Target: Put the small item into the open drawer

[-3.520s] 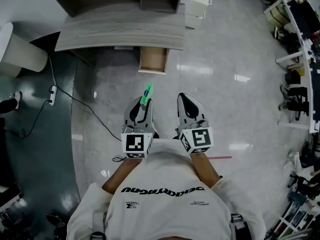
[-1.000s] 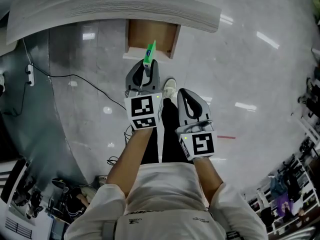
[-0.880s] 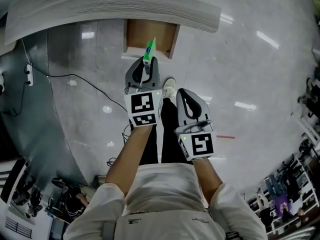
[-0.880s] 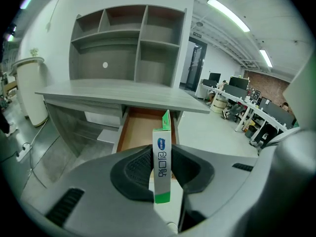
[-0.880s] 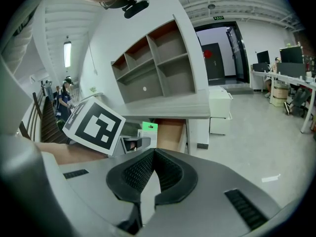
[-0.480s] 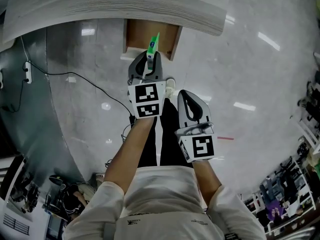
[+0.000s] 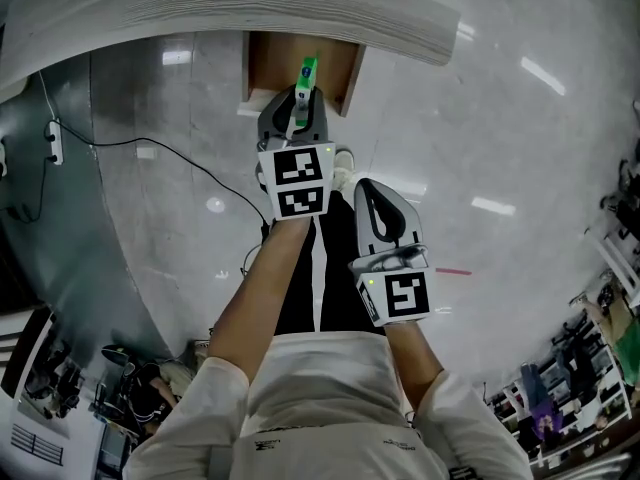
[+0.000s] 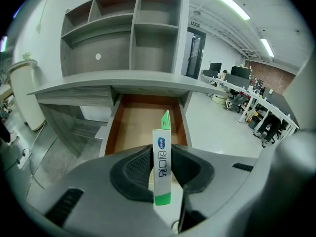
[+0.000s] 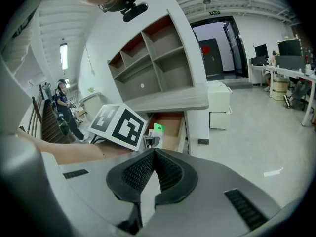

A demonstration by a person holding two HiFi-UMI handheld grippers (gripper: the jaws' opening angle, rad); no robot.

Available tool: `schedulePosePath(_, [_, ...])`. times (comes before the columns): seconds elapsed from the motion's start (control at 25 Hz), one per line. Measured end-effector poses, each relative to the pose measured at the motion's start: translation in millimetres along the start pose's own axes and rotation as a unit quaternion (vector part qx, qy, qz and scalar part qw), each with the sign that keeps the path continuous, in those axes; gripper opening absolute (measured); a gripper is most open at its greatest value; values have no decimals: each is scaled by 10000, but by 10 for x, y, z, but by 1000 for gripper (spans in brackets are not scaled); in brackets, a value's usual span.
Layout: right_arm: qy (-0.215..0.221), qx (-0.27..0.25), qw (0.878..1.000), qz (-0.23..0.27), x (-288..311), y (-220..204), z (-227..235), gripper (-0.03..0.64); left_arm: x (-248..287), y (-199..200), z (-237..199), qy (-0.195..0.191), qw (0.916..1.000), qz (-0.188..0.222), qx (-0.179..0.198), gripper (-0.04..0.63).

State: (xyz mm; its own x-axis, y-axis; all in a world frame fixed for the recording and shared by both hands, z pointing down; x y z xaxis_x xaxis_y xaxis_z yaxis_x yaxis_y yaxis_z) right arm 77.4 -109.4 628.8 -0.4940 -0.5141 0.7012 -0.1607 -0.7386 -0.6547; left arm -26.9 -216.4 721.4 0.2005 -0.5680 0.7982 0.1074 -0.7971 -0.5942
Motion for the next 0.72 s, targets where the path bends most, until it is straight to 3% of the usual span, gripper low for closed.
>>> schedulePosePath(0.72, [91, 184, 9998, -64, 41, -55, -15, 29, 291, 8, -1, -88, 9996, -260, -45, 100])
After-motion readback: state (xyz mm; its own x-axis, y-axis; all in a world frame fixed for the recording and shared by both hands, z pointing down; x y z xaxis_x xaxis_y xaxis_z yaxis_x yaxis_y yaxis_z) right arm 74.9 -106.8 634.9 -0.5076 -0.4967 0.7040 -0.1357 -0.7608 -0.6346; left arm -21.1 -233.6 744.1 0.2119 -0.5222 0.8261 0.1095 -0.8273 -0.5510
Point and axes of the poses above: the fingertips, and each gripper's own axes: x forward along the fingers, z to its right, y out of its top, the point moved 3 cm from there along -x, backward along the fingers, and after that the axes turned 10 degrees about -z, right-handed, at the moved point
